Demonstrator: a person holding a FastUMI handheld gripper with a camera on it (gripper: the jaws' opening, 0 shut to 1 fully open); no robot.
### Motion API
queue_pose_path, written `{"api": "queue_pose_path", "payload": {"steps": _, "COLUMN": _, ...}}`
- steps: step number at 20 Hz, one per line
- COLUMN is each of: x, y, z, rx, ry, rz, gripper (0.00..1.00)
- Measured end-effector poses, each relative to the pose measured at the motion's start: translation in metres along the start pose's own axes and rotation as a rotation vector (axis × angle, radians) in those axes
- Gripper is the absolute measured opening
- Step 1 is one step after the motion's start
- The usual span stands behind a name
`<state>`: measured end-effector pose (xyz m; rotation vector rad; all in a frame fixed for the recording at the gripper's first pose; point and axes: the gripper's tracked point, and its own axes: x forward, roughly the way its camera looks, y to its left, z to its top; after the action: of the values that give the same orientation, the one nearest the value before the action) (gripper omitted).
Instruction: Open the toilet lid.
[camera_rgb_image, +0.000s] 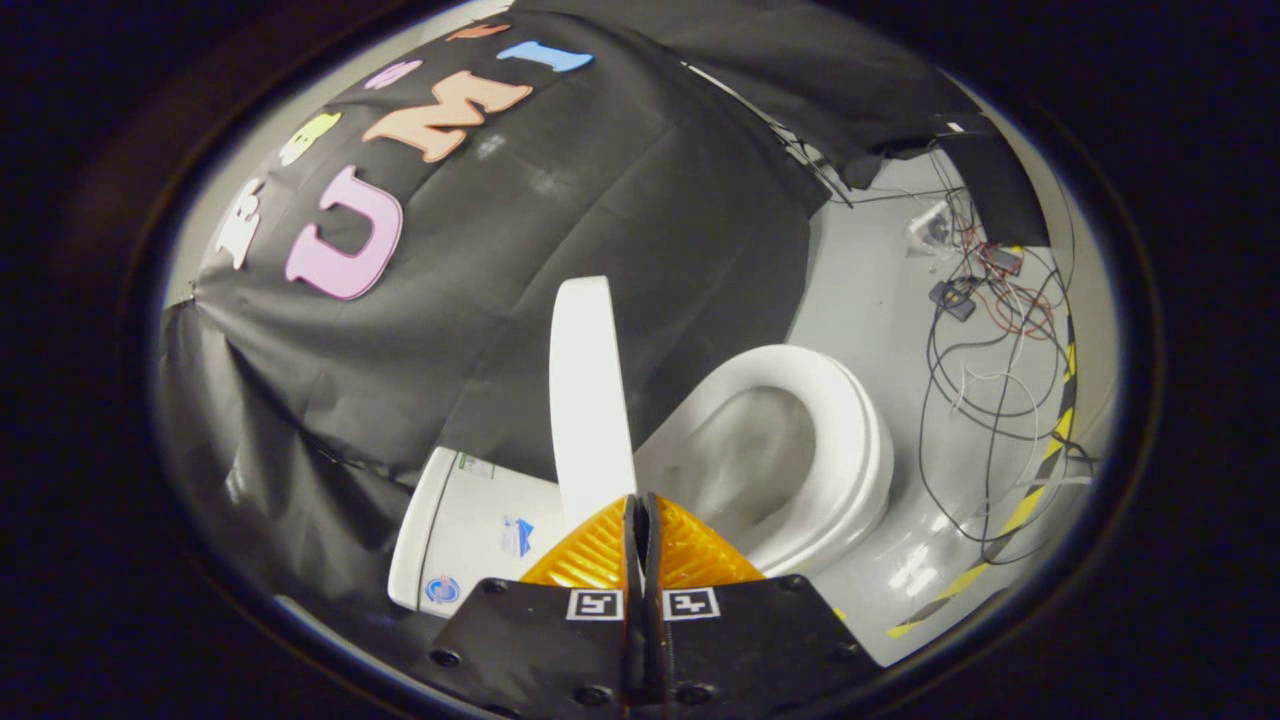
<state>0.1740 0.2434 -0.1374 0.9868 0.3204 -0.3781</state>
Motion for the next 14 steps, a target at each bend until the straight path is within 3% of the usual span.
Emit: {"api": "queue_pose_path", "payload": {"steps": 14, "x": -0.006, "y": 0.044, "z": 0.0, "rx": -0.116, "ry": -0.039, "rz": 0.035, "gripper": 0.0}}
